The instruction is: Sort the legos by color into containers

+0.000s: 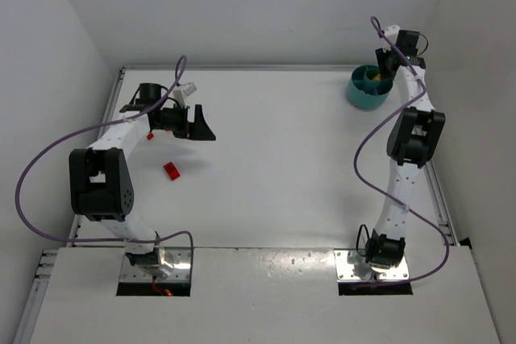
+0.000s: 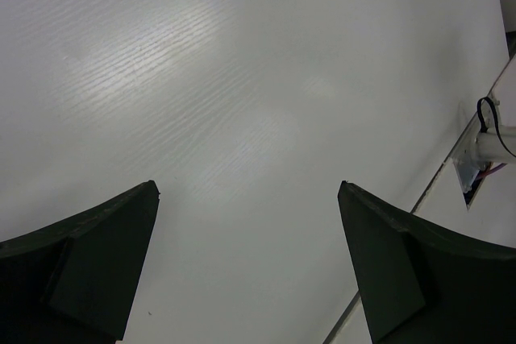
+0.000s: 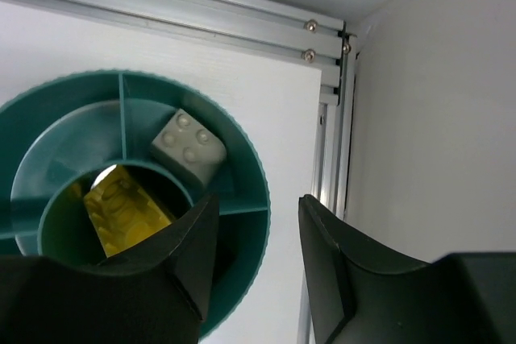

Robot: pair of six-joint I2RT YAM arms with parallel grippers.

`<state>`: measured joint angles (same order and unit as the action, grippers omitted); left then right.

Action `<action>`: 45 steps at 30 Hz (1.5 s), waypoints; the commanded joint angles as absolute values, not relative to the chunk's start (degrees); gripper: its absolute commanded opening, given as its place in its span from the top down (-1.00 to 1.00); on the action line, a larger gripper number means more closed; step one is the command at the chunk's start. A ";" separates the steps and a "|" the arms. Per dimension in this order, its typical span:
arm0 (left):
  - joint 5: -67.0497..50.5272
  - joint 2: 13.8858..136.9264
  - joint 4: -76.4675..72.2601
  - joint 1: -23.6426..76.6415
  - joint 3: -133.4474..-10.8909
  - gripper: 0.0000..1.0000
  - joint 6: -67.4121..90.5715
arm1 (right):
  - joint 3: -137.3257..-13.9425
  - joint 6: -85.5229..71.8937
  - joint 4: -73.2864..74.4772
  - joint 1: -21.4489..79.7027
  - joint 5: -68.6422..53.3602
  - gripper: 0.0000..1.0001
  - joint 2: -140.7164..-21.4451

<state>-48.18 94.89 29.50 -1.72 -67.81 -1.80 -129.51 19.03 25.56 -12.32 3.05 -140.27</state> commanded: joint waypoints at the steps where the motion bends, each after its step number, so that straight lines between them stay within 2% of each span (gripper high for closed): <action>1: -48.96 94.31 28.74 -2.37 -69.26 -1.00 -1.49 | -124.99 15.56 22.15 -12.13 1.32 0.10 -131.32; 6: -47.91 93.25 28.74 -2.90 -69.26 -1.00 -1.49 | -118.05 13.18 18.73 -11.60 0.79 0.10 -122.37; 10: -47.37 92.11 28.21 -2.90 -68.21 -1.00 -0.97 | -115.93 12.66 17.31 -10.38 3.60 0.10 -119.54; 13: -47.37 91.49 27.69 -2.90 -67.68 -1.00 -0.97 | -115.40 12.04 20.12 -9.76 -1.22 0.10 -117.96; 16: -47.37 91.49 27.69 -2.90 -67.68 -1.00 -0.44 | -115.66 12.04 24.51 -7.39 -6.67 0.15 -117.95; 20: -47.37 91.49 27.69 -2.90 -67.68 -1.00 -0.44 | -123.10 9.32 32.41 -5.81 -12.38 0.40 -123.91; 23: -47.37 91.49 27.69 -2.90 -67.68 -1.00 -0.44 | -129.26 5.72 38.40 -5.19 -17.21 0.42 -129.63; 38: -47.37 90.97 27.69 -3.43 -67.68 -1.00 -0.44 | -126.39 1.05 39.73 -4.04 -14.07 -0.15 -133.68; 45: -47.90 90.97 27.69 -3.43 -67.15 -1.00 -0.44 | -121.91 1.66 40.34 -4.04 -10.90 -0.35 -132.45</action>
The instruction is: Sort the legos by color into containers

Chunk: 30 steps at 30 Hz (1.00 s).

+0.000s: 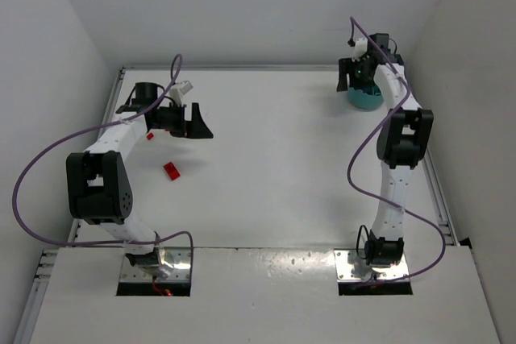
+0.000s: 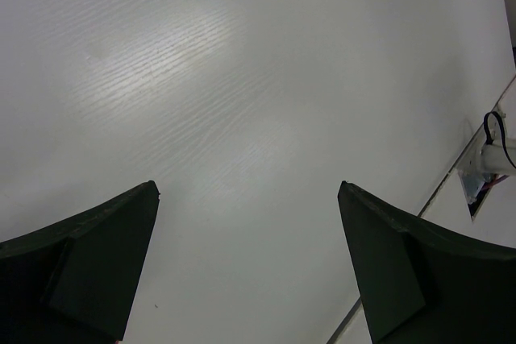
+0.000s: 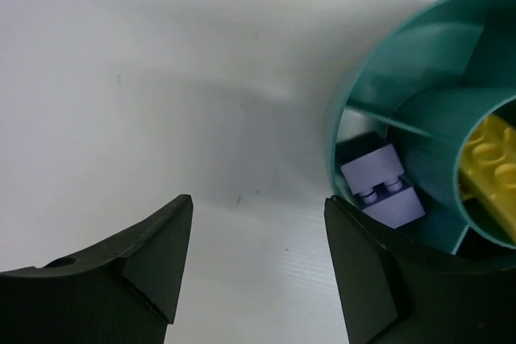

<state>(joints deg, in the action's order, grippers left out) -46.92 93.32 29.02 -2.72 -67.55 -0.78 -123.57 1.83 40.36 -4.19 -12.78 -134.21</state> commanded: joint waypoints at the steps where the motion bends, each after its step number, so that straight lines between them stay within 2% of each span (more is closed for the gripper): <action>1: -47.90 90.97 27.69 -3.43 -67.15 -1.00 -0.44 | -120.08 1.67 39.56 -4.04 -10.20 -0.35 -131.67; 4: -47.90 90.97 27.69 -3.43 -67.15 -1.00 -0.97 | -116.64 2.98 37.53 -4.04 -8.71 -0.41 -130.08; 30: -47.90 90.35 27.69 -3.96 -67.15 -1.00 -1.49 | -111.09 9.49 35.43 -7.38 -2.64 -0.43 -120.59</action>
<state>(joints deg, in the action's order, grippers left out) -47.11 93.25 29.02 -3.20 -67.22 -0.95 -111.57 8.73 38.26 -7.25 -3.38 -125.38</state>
